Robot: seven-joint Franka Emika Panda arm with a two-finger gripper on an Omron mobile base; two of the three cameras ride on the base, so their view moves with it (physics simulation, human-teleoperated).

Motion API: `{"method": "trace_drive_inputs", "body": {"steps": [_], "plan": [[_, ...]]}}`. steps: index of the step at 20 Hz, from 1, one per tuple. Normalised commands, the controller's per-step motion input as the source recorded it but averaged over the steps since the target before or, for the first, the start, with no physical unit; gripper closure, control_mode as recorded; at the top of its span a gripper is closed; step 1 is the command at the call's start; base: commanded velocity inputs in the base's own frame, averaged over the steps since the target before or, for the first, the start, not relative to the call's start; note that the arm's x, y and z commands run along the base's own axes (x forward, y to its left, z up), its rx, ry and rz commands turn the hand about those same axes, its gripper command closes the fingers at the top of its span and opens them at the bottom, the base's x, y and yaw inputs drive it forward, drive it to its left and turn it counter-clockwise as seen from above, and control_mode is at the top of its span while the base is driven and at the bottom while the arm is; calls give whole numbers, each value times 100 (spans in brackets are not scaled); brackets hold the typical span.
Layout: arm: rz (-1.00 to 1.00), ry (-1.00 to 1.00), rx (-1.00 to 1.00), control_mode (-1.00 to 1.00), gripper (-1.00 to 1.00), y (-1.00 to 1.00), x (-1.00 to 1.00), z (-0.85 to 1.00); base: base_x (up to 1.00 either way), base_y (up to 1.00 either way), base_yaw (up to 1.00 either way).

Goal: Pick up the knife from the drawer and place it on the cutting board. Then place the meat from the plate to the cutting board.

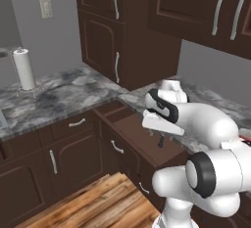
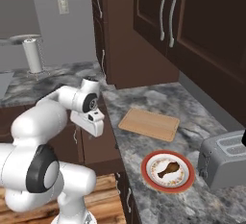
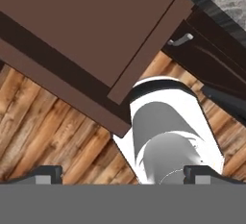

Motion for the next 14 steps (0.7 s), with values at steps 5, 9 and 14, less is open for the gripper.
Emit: {"method": "trace_drive_inputs", "body": {"steps": [5,9,14], "plan": [[-12,0,3,-100,-100,0,11,-20,0,0,0],[-13,0,0,-100,-100,0,18,-24,0,0,0],[-12,1,0,-100,-100,0,20,-28,0,0,0]]}}
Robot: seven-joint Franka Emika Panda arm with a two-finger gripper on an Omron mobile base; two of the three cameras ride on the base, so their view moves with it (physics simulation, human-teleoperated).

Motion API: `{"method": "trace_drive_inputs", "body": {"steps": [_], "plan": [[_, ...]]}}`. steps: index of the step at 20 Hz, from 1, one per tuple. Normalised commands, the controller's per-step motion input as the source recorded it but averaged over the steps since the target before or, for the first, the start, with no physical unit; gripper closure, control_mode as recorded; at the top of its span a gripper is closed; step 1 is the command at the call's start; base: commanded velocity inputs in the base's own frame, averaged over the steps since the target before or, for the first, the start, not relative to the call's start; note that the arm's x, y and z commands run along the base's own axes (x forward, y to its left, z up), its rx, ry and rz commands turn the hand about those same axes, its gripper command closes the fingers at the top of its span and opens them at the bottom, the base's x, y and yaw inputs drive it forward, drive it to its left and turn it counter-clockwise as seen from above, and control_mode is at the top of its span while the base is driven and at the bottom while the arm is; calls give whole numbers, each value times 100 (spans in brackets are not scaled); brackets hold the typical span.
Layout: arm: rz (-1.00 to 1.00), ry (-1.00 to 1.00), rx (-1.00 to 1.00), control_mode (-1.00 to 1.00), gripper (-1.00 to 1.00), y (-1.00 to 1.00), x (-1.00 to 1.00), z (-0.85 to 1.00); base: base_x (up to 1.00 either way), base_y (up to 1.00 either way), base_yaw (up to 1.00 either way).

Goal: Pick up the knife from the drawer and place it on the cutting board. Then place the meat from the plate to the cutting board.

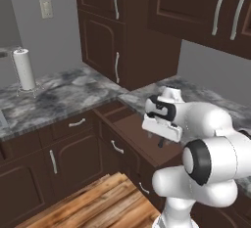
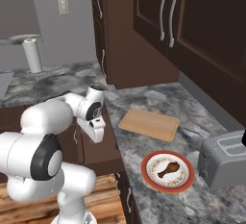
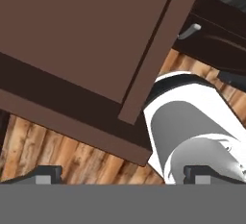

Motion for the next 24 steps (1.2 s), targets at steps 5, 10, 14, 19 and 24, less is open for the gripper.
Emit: {"method": "trace_drive_inputs", "body": {"steps": [5,10,14,19,24], "plan": [[-14,4,-5,-100,-100,7,15,-25,0,0,0],[-13,3,-8,-100,-100,10,16,-27,0,0,0],[-12,2,-9,-100,-100,8,19,-24,0,0,0],[-10,1,-4,-100,-100,1,19,-14,0,0,0],[-6,0,0,-100,-100,1,17,-5,0,0,0]]}}
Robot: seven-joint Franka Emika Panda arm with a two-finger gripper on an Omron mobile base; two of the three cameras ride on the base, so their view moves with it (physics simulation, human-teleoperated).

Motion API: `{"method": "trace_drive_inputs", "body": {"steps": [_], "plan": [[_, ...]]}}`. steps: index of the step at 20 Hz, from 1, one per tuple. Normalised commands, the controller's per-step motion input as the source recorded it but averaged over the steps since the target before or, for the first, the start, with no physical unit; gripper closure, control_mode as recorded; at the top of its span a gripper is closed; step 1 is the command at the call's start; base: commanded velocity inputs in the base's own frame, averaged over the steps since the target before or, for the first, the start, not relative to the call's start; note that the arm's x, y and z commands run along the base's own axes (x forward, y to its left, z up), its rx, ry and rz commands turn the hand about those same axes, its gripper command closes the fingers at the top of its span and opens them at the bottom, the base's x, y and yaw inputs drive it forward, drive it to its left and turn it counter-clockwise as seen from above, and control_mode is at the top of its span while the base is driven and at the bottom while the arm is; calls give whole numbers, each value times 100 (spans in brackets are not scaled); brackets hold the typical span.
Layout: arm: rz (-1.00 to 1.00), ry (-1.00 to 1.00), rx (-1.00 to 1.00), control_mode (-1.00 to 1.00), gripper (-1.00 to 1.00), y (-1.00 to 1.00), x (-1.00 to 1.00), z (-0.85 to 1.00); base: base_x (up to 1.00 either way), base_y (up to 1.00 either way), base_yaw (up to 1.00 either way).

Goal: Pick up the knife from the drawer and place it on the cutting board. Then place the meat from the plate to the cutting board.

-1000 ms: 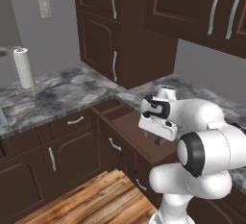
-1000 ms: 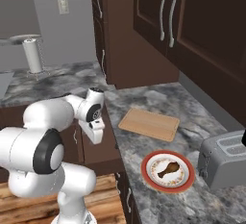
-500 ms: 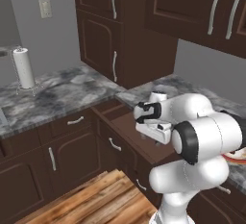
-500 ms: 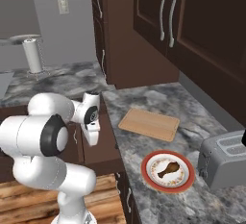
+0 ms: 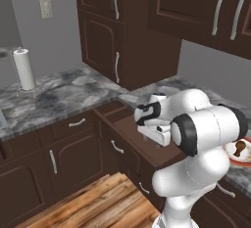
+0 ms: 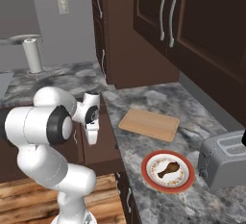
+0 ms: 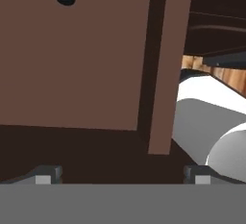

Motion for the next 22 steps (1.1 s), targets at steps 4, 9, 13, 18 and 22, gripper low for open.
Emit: {"method": "trace_drive_inputs", "body": {"steps": [4,9,13,18,22], "plan": [[-3,0,0,-100,-100,1,8,-12,0,0,0],[-1,0,0,-100,-100,6,4,-21,0,0,0],[0,0,0,-100,-100,7,4,-25,0,0,0],[0,0,0,-100,-100,4,5,-23,0,0,0],[0,0,0,-100,-100,3,3,-21,0,0,0]]}}
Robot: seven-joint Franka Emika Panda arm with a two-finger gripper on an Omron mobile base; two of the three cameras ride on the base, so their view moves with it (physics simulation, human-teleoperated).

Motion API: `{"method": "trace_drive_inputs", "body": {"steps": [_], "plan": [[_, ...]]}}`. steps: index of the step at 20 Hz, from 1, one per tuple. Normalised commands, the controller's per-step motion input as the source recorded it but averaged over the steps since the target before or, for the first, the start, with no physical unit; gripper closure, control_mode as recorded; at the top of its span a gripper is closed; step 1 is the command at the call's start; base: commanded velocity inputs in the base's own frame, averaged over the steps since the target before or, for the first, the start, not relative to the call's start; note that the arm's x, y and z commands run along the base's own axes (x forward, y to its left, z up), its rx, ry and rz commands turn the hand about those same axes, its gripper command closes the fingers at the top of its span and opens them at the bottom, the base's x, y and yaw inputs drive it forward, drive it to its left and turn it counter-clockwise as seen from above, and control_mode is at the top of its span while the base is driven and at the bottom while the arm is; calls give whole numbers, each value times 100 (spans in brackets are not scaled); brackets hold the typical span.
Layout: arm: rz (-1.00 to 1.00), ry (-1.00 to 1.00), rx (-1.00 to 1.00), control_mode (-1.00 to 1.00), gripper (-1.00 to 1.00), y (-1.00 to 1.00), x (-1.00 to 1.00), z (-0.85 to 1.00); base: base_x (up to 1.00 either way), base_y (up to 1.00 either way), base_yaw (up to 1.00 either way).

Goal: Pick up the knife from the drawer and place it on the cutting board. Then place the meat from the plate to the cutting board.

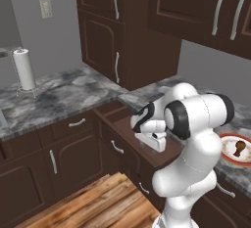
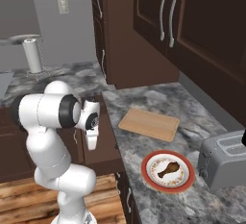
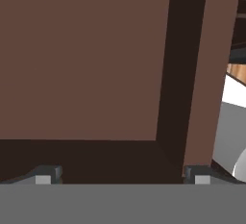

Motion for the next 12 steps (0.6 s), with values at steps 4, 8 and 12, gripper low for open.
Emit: {"method": "trace_drive_inputs", "body": {"steps": [4,8,12], "plan": [[0,0,0,-100,-100,6,2,-18,0,0,0],[0,0,0,-100,-100,8,0,-15,0,0,0],[0,0,0,-100,-100,10,0,-10,0,0,0]]}}
